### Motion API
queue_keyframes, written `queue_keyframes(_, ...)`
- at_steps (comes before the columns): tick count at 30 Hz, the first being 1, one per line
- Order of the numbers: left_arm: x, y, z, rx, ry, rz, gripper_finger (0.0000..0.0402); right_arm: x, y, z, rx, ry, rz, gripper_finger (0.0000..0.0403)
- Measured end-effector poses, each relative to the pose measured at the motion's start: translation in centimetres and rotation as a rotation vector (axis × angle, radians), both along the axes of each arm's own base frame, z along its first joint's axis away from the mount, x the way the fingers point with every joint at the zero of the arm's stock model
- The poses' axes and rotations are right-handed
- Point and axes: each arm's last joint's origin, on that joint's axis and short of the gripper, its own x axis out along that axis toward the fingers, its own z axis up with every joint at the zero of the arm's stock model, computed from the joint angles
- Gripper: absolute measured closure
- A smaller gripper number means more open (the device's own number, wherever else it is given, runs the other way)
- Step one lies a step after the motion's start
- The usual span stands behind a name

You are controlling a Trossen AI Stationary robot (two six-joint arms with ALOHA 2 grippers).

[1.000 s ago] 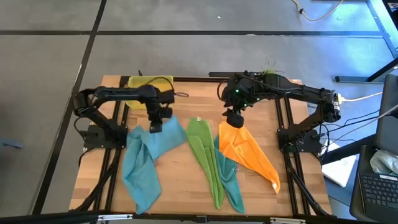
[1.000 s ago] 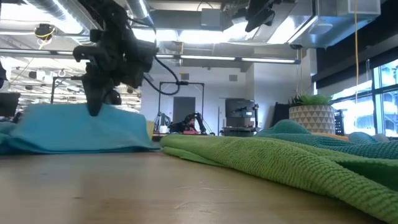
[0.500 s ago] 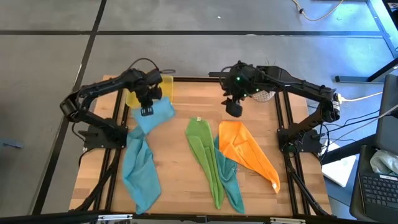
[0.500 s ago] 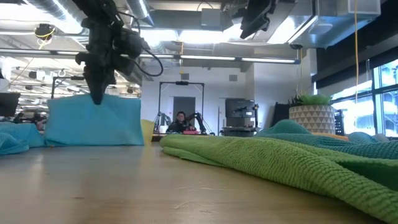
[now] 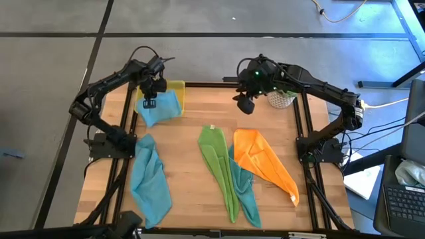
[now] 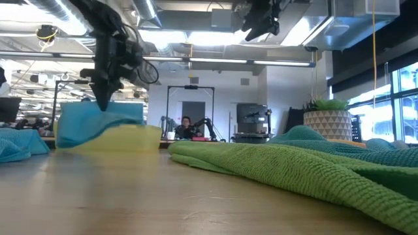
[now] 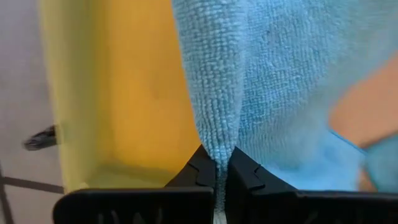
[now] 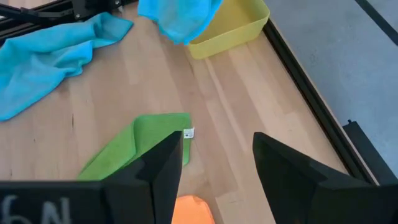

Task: Fold microfiber towels
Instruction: Put the folded blue towel into the yellow bin

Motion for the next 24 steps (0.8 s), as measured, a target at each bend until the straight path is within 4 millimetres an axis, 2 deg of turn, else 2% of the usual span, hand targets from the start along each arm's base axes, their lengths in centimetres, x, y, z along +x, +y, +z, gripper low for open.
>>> queue_keyframes(4, 0.2, 0.9, -0.3, 0.05, -0.02, 0.018, 0.0401, 0.0, 0.0, 0.0, 0.001, 0.004, 0.001, 0.0206)
queue_keyframes(12, 0.6, 1.1, -0.2, 0.088, -0.049, 0.064, 0.0401, -0.1, 0.0, -0.1, 0.002, 0.01, 0.005, 0.0206)
queue_keyframes(16, 0.7, 1.4, -0.2, 0.108, -0.071, 0.147, 0.0401, -0.1, 0.0, -0.1, 0.005, 0.009, 0.009, 0.0206)
queue_keyframes(24, 1.2, 2.6, -2.2, 0.115, -0.006, 0.316, 0.0401, -0.1, 0.1, -0.1, 0.003, 0.015, 0.04, 0.0206)
